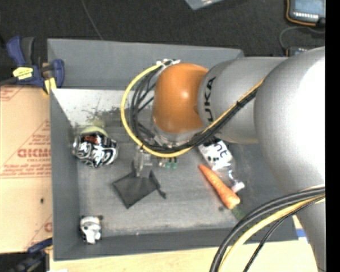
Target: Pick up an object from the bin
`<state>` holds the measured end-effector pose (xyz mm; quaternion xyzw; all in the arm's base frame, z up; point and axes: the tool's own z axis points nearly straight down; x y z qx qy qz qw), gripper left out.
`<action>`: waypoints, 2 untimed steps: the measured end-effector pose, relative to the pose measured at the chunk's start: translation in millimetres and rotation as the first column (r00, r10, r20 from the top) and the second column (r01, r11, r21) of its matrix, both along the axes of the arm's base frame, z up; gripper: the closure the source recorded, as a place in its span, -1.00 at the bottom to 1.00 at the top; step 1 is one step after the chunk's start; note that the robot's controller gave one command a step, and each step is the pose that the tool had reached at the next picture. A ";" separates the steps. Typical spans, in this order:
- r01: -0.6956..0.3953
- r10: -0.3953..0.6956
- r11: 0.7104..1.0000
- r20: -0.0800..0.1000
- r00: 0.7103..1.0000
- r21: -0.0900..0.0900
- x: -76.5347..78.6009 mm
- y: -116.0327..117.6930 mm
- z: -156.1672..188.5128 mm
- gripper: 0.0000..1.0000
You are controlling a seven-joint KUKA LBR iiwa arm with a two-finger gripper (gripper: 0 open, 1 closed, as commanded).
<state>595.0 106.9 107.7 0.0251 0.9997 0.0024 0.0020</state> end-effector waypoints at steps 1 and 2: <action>0.003 -0.003 1.000 0.016 1.000 0.002 1.1 -1.1 43.9 1.00; 0.019 -0.019 1.000 0.000 1.000 0.000 1.0 -8.4 86.0 1.00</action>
Offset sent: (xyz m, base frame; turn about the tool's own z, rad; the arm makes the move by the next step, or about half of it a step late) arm 0.0032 -0.0121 0.1105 0.0282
